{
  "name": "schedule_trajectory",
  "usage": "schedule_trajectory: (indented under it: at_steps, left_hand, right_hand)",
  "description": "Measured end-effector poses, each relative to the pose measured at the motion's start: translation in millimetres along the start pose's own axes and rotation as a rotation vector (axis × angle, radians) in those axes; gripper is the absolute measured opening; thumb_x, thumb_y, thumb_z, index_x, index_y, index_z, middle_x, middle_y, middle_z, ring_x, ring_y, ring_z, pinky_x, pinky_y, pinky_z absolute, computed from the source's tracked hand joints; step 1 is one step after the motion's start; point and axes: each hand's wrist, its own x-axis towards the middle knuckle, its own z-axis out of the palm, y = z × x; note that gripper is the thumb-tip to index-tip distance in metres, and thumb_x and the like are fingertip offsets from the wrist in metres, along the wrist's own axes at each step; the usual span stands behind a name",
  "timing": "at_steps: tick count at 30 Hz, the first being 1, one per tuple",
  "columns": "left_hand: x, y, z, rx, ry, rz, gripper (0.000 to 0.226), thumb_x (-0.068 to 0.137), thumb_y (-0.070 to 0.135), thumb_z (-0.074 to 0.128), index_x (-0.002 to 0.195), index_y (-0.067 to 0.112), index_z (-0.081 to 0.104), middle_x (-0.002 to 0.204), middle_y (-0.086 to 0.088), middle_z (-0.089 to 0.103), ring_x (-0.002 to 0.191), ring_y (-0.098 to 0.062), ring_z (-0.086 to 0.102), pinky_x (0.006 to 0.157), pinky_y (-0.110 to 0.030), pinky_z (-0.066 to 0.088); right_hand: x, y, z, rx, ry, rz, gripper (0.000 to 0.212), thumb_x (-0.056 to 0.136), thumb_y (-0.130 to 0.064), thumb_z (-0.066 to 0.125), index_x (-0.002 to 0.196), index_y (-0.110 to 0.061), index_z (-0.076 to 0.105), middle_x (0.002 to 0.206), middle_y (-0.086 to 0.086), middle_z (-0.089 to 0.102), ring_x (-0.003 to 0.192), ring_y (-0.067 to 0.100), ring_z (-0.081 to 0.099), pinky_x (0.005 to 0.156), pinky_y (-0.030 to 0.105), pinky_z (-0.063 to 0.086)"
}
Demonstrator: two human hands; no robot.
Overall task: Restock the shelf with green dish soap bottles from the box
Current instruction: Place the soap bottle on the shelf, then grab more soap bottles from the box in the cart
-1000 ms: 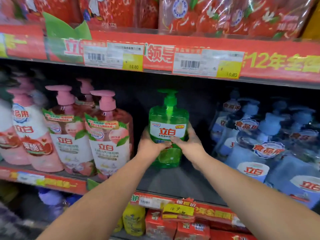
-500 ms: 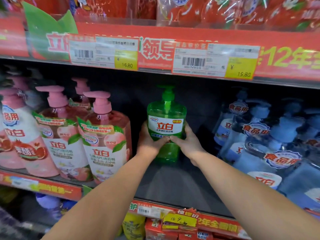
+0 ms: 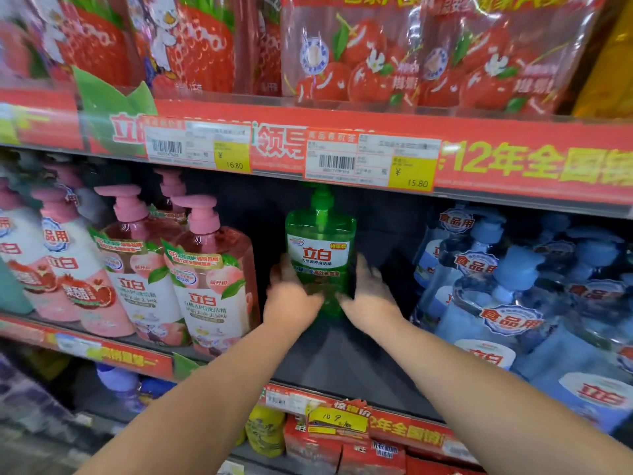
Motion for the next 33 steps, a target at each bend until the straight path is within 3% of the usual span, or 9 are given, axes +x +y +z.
schedule_trajectory:
  at_steps: [3, 7, 13, 19, 26, 33]
  left_hand:
    - [-29.0, 4.6, -18.6, 0.357, -0.115, 0.175, 0.07, 0.082, 0.045, 0.061, 0.14, 0.016, 0.036, 0.142, -0.012, 0.039, 0.126, -0.034, 0.043, 0.1, -0.043, 0.044]
    - [-60.4, 3.2, -39.6, 0.578, -0.273, 0.286, 0.054, 0.089, 0.044, 0.052, 0.135, 0.017, 0.043, 0.137, -0.005, 0.043, 0.122, -0.027, 0.047, 0.096, -0.041, 0.046]
    - [-103.8, -23.4, -70.1, 0.713, -0.306, 0.192, 0.056, 0.09, 0.046, 0.048, 0.136, 0.014, 0.041, 0.138, -0.007, 0.043, 0.125, -0.028, 0.046, 0.096, -0.041, 0.045]
    - [-139.3, -80.0, -119.3, 0.754, -0.205, 0.093, 0.059, 0.089, 0.047, 0.049, 0.139, 0.017, 0.039, 0.142, -0.006, 0.041, 0.128, -0.028, 0.041, 0.097, -0.04, 0.043]
    - [-215.0, -169.6, -226.2, 0.775, -0.131, -0.071, 0.047, 0.087, 0.047, 0.048, 0.122, 0.016, 0.049, 0.122, -0.006, 0.051, 0.118, -0.028, 0.048, 0.09, -0.038, 0.044]
    - [-310.8, -272.8, -356.3, 0.801, -0.081, -0.285, 0.058, 0.088, 0.049, 0.05, 0.134, 0.014, 0.042, 0.139, -0.009, 0.043, 0.129, -0.03, 0.041, 0.101, -0.041, 0.039]
  right_hand:
    - [-25.1, 6.6, -7.0, -0.354, -0.037, -0.144, 0.082, 0.09, -0.035, 0.056, 0.152, -0.024, 0.003, 0.159, 0.005, 0.008, 0.143, 0.035, 0.018, 0.112, 0.047, 0.028]
    - [-50.4, 13.0, -8.2, -0.585, -0.098, -0.318, 0.071, 0.092, -0.041, 0.049, 0.15, -0.026, 0.011, 0.159, 0.002, 0.01, 0.145, 0.031, 0.011, 0.114, 0.05, 0.019]
    - [-73.0, -1.0, 5.0, -0.63, -0.196, -0.438, 0.069, 0.093, -0.046, 0.044, 0.151, -0.026, 0.012, 0.158, 0.0, 0.014, 0.145, 0.029, 0.012, 0.116, 0.049, 0.015]
    - [-108.6, -44.7, 39.8, -0.632, -0.207, -0.563, 0.065, 0.092, -0.044, 0.046, 0.148, -0.024, 0.021, 0.151, 0.0, 0.029, 0.137, 0.026, 0.03, 0.109, 0.04, 0.03]
    - [-168.7, -150.9, 121.2, -0.637, -0.233, -0.674, 0.065, 0.089, -0.046, 0.049, 0.146, -0.025, 0.026, 0.148, 0.0, 0.035, 0.136, 0.027, 0.033, 0.109, 0.04, 0.029]
    - [-255.6, -277.9, 228.0, -0.579, -0.296, -0.859, 0.063, 0.088, -0.046, 0.051, 0.144, -0.024, 0.031, 0.144, 0.001, 0.039, 0.133, 0.027, 0.037, 0.104, 0.041, 0.034]
